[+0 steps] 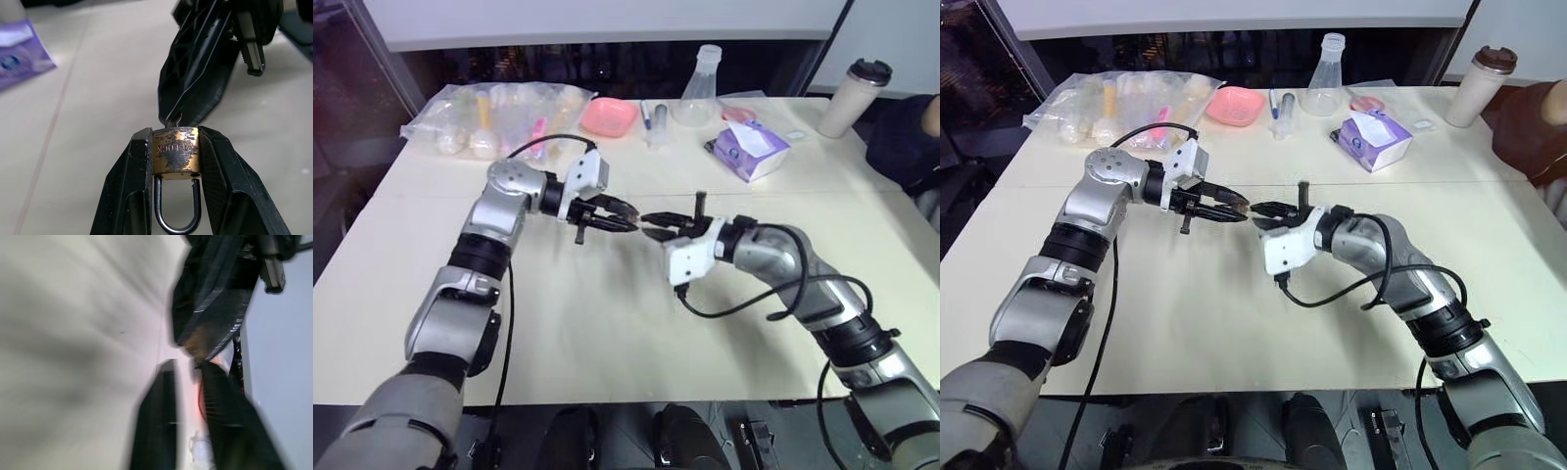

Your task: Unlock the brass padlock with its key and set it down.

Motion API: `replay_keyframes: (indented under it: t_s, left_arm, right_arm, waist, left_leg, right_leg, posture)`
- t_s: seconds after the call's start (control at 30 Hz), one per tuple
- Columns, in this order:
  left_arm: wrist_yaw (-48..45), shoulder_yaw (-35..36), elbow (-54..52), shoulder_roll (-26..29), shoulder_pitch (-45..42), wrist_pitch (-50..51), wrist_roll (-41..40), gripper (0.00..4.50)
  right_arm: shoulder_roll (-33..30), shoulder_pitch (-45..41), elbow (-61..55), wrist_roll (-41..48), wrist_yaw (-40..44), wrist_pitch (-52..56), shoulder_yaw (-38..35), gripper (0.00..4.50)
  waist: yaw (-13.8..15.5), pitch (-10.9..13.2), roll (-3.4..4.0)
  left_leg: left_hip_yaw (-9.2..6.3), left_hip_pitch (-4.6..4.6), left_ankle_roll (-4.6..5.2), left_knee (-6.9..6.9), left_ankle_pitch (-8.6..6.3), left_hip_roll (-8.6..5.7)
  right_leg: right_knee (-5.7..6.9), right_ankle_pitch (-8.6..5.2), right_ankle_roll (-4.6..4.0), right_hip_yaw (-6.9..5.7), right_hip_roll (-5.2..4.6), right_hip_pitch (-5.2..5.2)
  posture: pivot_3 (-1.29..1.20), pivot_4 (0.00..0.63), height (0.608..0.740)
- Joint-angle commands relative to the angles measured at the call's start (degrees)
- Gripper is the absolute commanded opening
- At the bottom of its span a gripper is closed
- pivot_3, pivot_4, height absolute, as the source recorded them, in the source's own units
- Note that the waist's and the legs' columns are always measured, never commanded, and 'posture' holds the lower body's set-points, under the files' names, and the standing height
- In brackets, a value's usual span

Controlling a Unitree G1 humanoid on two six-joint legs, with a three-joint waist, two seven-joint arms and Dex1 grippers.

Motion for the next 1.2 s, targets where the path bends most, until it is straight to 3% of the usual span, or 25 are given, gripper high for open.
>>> replay_keyframes:
  t_s: [0.03,0.1,0.13,0.47,0.57,0.77,1.1,1.2]
  left_arm:
    - [-0.3,1.9,-0.9,0.4,-1.8,2.2,-1.8,0.76]
    - [-0.3,2.0,-0.9,0.2,-2.0,2.7,-2.0,0.76]
    - [-0.3,2.0,-0.9,0.1,-2.1,3.0,-2.1,0.76]
    - [-0.6,1.8,-2.9,-0.3,-2.1,6.6,-3.4,0.76]
    - [-0.7,1.7,-3.8,-0.2,-1.8,7.4,-3.7,0.76]
    - [-0.2,3.1,-5.7,-0.6,-2.5,14.0,-6.6,0.76]
    - [-0.1,2.0,-7.9,0.5,-0.6,13.4,-5.5,0.76]
    - [1.0,2.2,-7.8,1.0,-0.1,12.4,-5.0,2.22]
  right_arm:
    - [0.2,-0.8,-1.2,-0.9,-2.9,-2.0,-2.7,3.01]
    - [0.7,-1.3,-1.1,-1.7,-4.2,-2.7,-2.8,4.13]
    - [0.9,-1.5,-1.1,-1.9,-4.6,-3.0,-2.8,4.37]
    - [3.5,-3.1,0.1,-3.8,-6.2,-5.1,-1.8,4.45]
    - [4.1,-3.4,0.4,-4.2,-6.2,-5.5,-1.7,3.18]
    - [4.9,-4.2,1.7,-5.0,-6.4,-6.7,-1.2,0.03]
    - [5.2,-4.1,1.7,-5.0,-6.7,-6.9,-1.4,0.03]
    - [5.3,-3.8,1.3,-4.8,-6.5,-6.4,-1.6,0.00]
  waist:
    - [0.0,0.0,0.00]
    - [0.1,0.0,0.00]
    - [0.2,0.0,0.00]
    - [0.3,0.0,0.00]
    - [0.3,0.0,0.00]
    - [0.2,0.0,0.00]
    - [0.2,0.0,0.00]
    - [0.2,0.0,0.00]
  left_leg:
    - [0.00,0.00,-0.03,0.00,0.02,0.00]
    - [0.00,0.01,-0.08,0.01,0.04,0.01]
    - [0.00,0.01,-0.08,0.01,0.04,0.01]
    - [0.00,0.00,-0.10,0.02,0.06,-0.01]
    - [0.00,0.00,-0.10,0.02,0.06,-0.01]
    - [0.01,0.00,-0.11,0.02,0.06,-0.01]
    - [0.00,0.00,-0.12,0.02,0.07,-0.01]
    - [0.00,0.00,-0.12,0.02,0.07,0.00]
  right_leg:
    - [0.01,0.00,0.00,0.01,-0.01,0.00]
    - [0.03,0.00,0.00,0.00,-0.02,0.00]
    - [0.03,0.00,0.00,0.01,-0.02,0.00]
    - [0.03,0.00,0.00,0.01,-0.04,0.01]
    - [0.03,0.00,0.00,0.01,-0.05,0.01]
    - [0.03,0.00,0.00,0.02,-0.05,0.01]
    - [0.04,0.00,0.00,0.02,-0.07,0.01]
    - [0.04,0.00,0.00,0.03,-0.08,0.01]
  posture:
    - [0.00,0.150,0.715]
    - [0.00,0.150,0.715]
    - [0.00,0.150,0.715]
    - [0.00,0.150,0.715]
    - [0.00,0.150,0.715]
    - [0.00,0.150,0.715]
    - [0.00,0.150,0.715]
    - [0.00,0.150,0.715]
